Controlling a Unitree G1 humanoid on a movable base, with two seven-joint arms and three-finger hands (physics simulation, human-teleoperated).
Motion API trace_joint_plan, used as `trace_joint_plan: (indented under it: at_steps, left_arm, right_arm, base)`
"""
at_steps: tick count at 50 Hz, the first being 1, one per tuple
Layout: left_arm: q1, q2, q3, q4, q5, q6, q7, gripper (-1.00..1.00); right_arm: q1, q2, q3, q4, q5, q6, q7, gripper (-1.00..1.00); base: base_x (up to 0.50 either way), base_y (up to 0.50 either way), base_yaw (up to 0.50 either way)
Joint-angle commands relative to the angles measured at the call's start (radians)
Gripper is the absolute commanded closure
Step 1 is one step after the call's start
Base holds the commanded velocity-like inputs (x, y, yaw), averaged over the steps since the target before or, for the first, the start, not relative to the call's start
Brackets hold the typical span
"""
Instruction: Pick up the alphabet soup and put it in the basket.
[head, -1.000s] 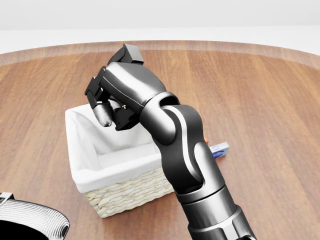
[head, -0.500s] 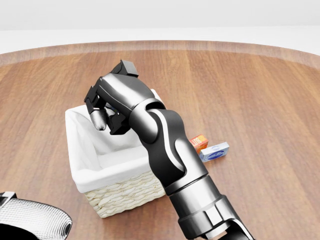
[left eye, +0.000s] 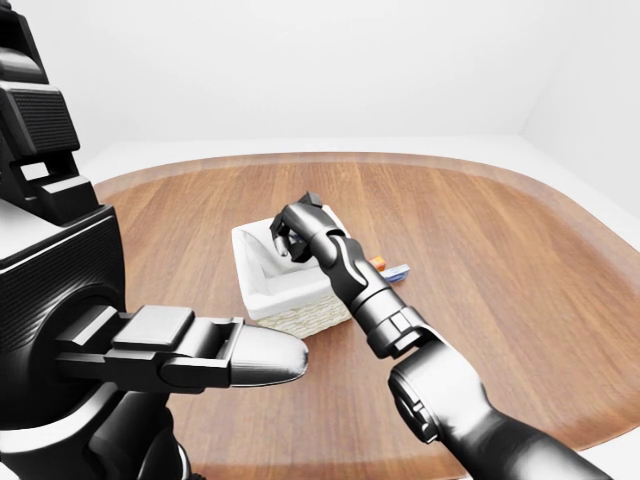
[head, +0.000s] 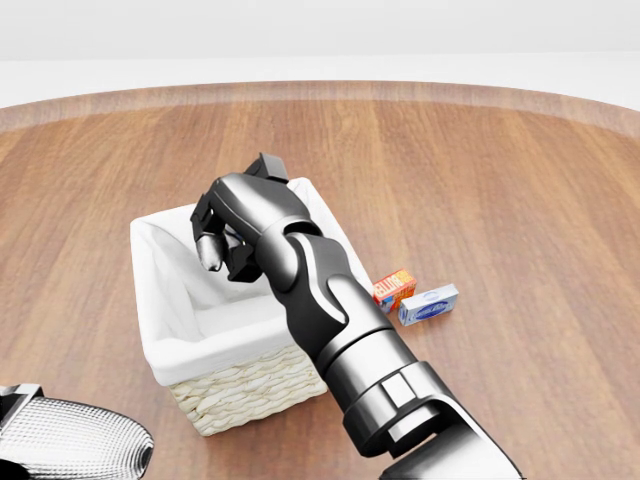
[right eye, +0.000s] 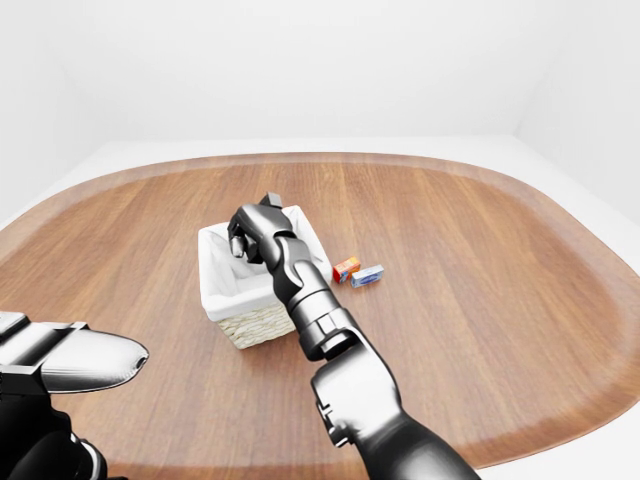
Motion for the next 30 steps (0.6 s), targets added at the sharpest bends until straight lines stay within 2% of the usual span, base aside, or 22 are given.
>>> trace_joint_plan:
  at_steps: [1,15,30]
  left_arm:
    - [0.007,-0.012,-0.006,0.0,0.019,0.0,-0.018,-1.0]
    - [0.004,-0.03,-0.019,0.0,0.054,0.0,-0.039,-1.0]
    - [-0.001,-0.039,-0.015,0.0,0.071,0.0,-0.058,-1.0]
  right_arm:
    - [-0.068,0.006,-0.008,0.111,0.005,0.0,-0.079,0.94]
    - [-0.1,0.051,0.008,0.066,-0.007,0.0,-0.041,0.94]
    - [-0.091,0.047,0.002,0.096,-0.01,0.0,-0.064,0.94]
  base:
    - [0.0,0.0,0.0]
    - [0.0,0.0,0.0]
    - [0.0,0.0,0.0]
